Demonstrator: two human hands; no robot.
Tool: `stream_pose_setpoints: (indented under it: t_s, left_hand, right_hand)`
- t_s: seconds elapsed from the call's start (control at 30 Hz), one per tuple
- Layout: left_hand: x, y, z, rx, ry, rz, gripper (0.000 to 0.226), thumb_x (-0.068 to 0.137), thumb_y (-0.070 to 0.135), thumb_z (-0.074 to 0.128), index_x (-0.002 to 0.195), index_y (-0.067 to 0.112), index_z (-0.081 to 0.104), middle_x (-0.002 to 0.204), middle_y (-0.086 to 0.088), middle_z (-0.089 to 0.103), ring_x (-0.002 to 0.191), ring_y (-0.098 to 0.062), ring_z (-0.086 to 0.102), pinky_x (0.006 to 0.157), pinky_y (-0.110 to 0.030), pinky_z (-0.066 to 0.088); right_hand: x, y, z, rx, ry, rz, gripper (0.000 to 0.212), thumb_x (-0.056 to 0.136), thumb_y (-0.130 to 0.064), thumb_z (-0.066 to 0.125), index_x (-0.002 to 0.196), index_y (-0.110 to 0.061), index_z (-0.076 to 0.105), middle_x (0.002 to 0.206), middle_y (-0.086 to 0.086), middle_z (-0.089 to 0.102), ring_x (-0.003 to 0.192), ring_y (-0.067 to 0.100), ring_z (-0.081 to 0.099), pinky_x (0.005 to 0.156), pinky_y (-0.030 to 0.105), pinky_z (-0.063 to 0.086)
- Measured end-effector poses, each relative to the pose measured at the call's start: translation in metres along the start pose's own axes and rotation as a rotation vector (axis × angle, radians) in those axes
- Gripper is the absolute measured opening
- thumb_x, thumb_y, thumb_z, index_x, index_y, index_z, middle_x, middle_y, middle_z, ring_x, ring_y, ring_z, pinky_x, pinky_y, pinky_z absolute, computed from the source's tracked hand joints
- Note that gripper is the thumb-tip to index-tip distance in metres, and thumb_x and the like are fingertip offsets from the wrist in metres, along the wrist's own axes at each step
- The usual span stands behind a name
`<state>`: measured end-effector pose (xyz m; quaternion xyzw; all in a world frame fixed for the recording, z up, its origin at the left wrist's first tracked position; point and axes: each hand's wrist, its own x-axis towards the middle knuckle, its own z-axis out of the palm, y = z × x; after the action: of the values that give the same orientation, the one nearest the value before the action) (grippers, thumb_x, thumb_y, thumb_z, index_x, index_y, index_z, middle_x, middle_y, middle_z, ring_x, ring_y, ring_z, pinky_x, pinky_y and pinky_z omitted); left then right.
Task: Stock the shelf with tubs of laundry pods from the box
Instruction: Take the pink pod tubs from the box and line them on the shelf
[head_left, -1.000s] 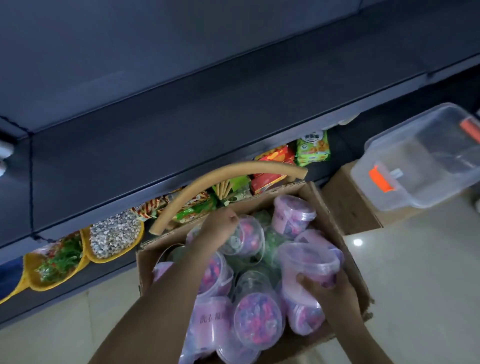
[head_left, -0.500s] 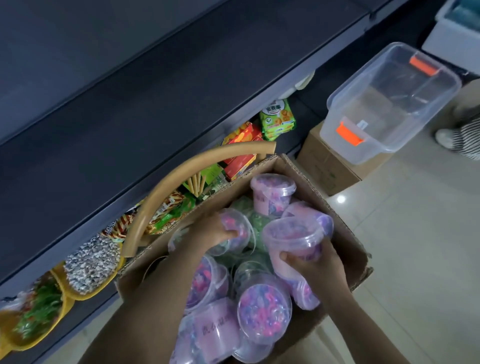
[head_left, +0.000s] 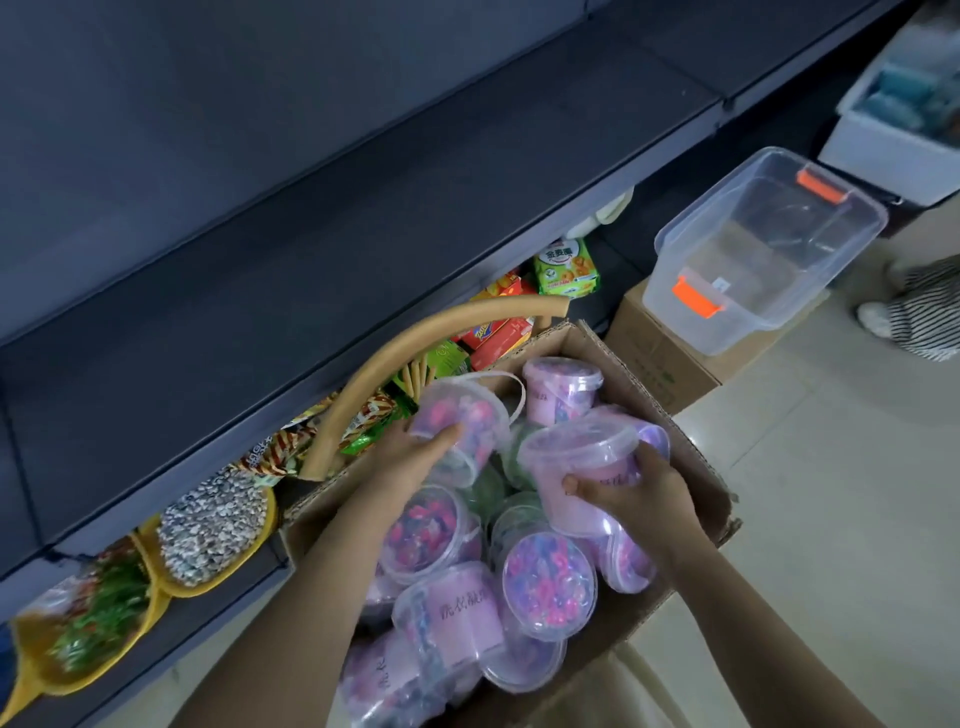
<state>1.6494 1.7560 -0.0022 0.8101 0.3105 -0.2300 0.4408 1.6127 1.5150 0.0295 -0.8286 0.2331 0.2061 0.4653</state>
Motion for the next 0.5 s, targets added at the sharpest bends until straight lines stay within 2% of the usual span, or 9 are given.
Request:
stream_pose_setpoints:
  t_s: [0.1, 0.17, 0.23, 0.3, 0.33, 0.37, 0.43, 0.5]
  left_hand:
    - [-0.032, -0.002, -0.025, -0.270, 0.075, 0.034, 0.096, 0.042, 0.077, 0.069, 0.117, 0.019, 0.056, 0.110, -0.004, 0.067, 0.097, -0.023, 0.065, 0.087, -0.043, 0.054]
    - [-0.061, 0.001, -0.044, -0.445, 0.094, 0.089, 0.085, 0.041, 0.069, 0.074, 0.111, 0.022, 0.059, 0.109, -0.002, 0.068, 0.099, -0.019, 0.065, 0.091, -0.040, 0.052]
    - [-0.089, 0.004, -0.063, -0.587, 0.095, 0.151, 0.073, 0.049, 0.058, 0.075, 0.111, 0.022, 0.059, 0.109, -0.001, 0.068, 0.100, -0.016, 0.065, 0.088, -0.035, 0.052]
    - [-0.114, 0.006, -0.081, -0.678, 0.122, 0.198, 0.068, 0.060, 0.050, 0.077, 0.116, 0.019, 0.055, 0.112, -0.003, 0.066, 0.098, -0.015, 0.064, 0.084, -0.033, 0.051]
    - [-0.125, 0.007, -0.089, -0.700, 0.153, 0.217, 0.074, 0.058, 0.053, 0.077, 0.120, 0.019, 0.052, 0.115, -0.003, 0.064, 0.100, -0.016, 0.063, 0.088, -0.034, 0.051]
    - [-0.137, 0.009, -0.098, -0.723, 0.190, 0.238, 0.086, 0.053, 0.057, 0.076, 0.126, 0.019, 0.048, 0.119, -0.003, 0.063, 0.104, -0.018, 0.062, 0.093, -0.038, 0.050]
    - [-0.163, 0.012, -0.113, -0.790, 0.239, 0.294, 0.100, 0.051, 0.055, 0.076, 0.136, 0.017, 0.039, 0.124, -0.006, 0.060, 0.109, -0.020, 0.061, 0.095, -0.038, 0.049]
    - [-0.192, 0.014, -0.124, -0.819, 0.278, 0.375, 0.089, 0.060, 0.045, 0.073, 0.137, 0.015, 0.039, 0.124, -0.006, 0.060, 0.106, -0.017, 0.062, 0.084, -0.030, 0.051]
  right_hand:
    - [-0.019, -0.023, -0.006, 0.066, 0.003, -0.069, 0.059, 0.064, -0.041, 0.082, 0.109, -0.021, 0.049, 0.105, -0.005, 0.057, 0.097, 0.016, 0.053, 0.082, 0.030, 0.043]
    - [-0.032, -0.040, -0.011, 0.083, 0.006, -0.124, 0.064, 0.062, -0.043, 0.082, 0.113, -0.017, 0.054, 0.110, -0.004, 0.062, 0.102, 0.017, 0.057, 0.089, 0.035, 0.048]
    - [-0.047, -0.061, -0.015, 0.138, 0.005, -0.183, 0.060, 0.063, -0.036, 0.083, 0.115, -0.018, 0.060, 0.109, -0.002, 0.065, 0.102, 0.018, 0.061, 0.092, 0.038, 0.050]
    - [-0.063, -0.082, -0.021, 0.203, -0.015, -0.254, 0.045, 0.068, -0.026, 0.082, 0.107, -0.019, 0.061, 0.102, -0.001, 0.066, 0.093, 0.015, 0.062, 0.081, 0.030, 0.053]
    - [-0.071, -0.092, -0.023, 0.229, -0.029, -0.289, 0.042, 0.069, -0.024, 0.082, 0.104, -0.018, 0.060, 0.099, -0.002, 0.066, 0.088, 0.012, 0.062, 0.073, 0.025, 0.052]
    - [-0.078, -0.101, -0.025, 0.258, -0.046, -0.320, 0.042, 0.068, -0.025, 0.082, 0.104, -0.016, 0.061, 0.098, -0.002, 0.067, 0.086, 0.012, 0.062, 0.068, 0.022, 0.050]
    - [-0.095, -0.116, -0.029, 0.300, -0.079, -0.387, 0.058, 0.061, -0.035, 0.085, 0.109, -0.015, 0.063, 0.101, 0.000, 0.070, 0.091, 0.016, 0.066, 0.074, 0.030, 0.055]
    - [-0.113, -0.129, -0.035, 0.325, -0.118, -0.444, 0.064, 0.057, -0.041, 0.085, 0.112, -0.017, 0.063, 0.105, 0.001, 0.070, 0.096, 0.019, 0.067, 0.083, 0.040, 0.056]
